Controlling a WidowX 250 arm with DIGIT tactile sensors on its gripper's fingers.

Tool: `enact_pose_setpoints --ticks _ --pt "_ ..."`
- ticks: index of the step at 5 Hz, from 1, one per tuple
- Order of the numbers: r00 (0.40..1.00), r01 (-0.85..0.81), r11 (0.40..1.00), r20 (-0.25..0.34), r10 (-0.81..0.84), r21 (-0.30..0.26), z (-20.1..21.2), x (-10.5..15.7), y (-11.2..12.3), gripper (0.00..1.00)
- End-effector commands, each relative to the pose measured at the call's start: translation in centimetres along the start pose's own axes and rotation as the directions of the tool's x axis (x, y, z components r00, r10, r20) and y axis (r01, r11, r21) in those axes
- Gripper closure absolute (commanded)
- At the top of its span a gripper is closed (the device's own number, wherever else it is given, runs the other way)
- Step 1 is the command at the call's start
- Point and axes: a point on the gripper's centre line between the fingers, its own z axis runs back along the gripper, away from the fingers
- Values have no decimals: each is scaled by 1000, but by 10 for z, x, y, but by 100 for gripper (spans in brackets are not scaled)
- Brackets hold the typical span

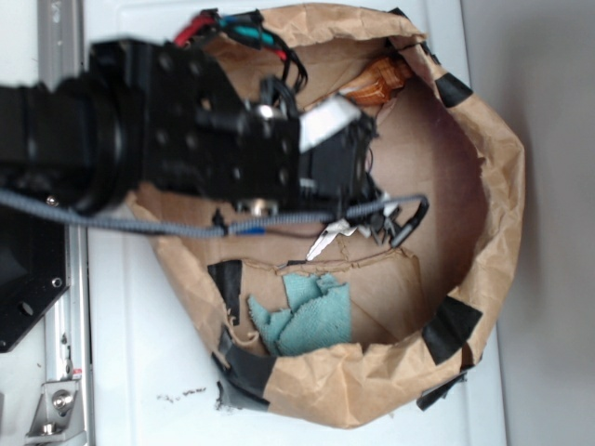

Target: Grab the silver keys.

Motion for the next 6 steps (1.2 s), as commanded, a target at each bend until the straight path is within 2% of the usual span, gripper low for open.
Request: enact_pose_setpoints --ticks 1,6 --pt "995 -93 995 -20 94 19 1 10 1 100" --pt "997 -75 997 -1 75 36 2 -5 18 100"
